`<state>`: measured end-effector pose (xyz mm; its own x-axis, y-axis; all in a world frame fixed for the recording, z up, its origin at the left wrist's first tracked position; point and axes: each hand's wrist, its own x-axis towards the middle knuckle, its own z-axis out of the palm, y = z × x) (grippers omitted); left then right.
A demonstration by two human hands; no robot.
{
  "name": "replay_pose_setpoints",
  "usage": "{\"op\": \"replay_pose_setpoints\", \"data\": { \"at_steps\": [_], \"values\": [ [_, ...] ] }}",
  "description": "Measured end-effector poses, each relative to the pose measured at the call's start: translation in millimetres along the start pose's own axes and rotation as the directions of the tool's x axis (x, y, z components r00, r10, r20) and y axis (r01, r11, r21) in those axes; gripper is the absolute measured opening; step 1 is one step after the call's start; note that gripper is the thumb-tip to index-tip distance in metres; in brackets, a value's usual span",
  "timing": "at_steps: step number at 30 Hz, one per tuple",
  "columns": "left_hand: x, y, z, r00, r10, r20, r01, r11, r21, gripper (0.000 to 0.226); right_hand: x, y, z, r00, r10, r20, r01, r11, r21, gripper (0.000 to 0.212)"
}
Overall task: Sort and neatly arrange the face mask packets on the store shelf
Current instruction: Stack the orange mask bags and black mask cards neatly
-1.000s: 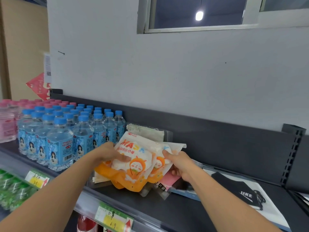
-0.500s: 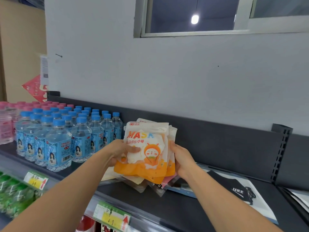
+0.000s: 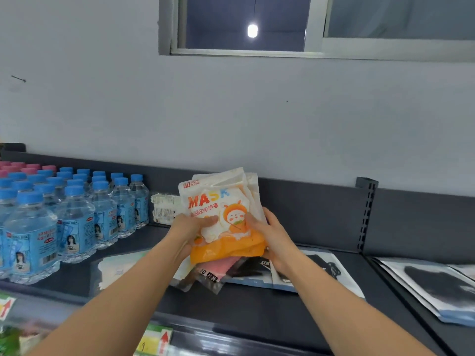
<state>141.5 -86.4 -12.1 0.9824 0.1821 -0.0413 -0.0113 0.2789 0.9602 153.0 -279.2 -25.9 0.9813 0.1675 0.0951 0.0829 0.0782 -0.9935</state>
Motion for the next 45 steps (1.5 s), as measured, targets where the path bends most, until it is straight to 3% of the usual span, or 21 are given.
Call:
{"op": "replay_pose_setpoints", "data": {
  "at_steps": [4, 7, 14, 26, 32, 40, 45],
  "values": [
    [-4.3, -4.9, 28.4, 0.997, 0.039, 0.064, -0.039, 0.999, -0.001, 0.036, -20.1, -3.0, -16.3, 0.989, -0.012, -0.150, -0.005, 0.994, -0.111, 0.062],
    [-11.7, -9.5, 51.4, 0.981, 0.036, 0.192, -0.043, 0.998, 0.034, 0.029, -34.1, -7.7, -32.4, 0.957, -0.066, -0.283, 0.033, 0.992, -0.120, 0.050],
    [-37.0, -22.2, 115.4, 0.876, -0.030, 0.482, -0.056, 0.985, 0.163, 0.041, -79.8, -20.6, -100.1, 0.863, -0.119, -0.492, 0.097, 0.993, -0.069, 0.034],
    [-98.9, -67.7, 257.3, 0.837, -0.006, 0.547, -0.082, 0.987, 0.137, 0.015, -178.5, -52.8, -230.7, 0.739, -0.161, -0.654, 0.056, 0.982, -0.179, 0.039],
    [-135.1, -86.4, 339.1, 0.808, -0.026, 0.588, -0.056, 0.991, 0.121, 0.014, -219.9, -71.0, -311.4, 0.661, -0.176, -0.729, -0.005, 0.971, -0.239, 0.055],
    [-170.9, -106.2, 430.9, 0.797, -0.061, 0.601, -0.032, 0.989, 0.143, 0.017, -246.7, -87.5, -406.4, 0.612, -0.166, -0.773, -0.063, 0.964, -0.257, 0.054],
    [-169.1, -118.0, 478.9, 0.808, -0.102, 0.580, -0.062, 0.965, 0.256, 0.018, -246.6, -89.2, -451.5, 0.590, -0.120, -0.798, -0.108, 0.968, -0.226, 0.043]
  ]
}}
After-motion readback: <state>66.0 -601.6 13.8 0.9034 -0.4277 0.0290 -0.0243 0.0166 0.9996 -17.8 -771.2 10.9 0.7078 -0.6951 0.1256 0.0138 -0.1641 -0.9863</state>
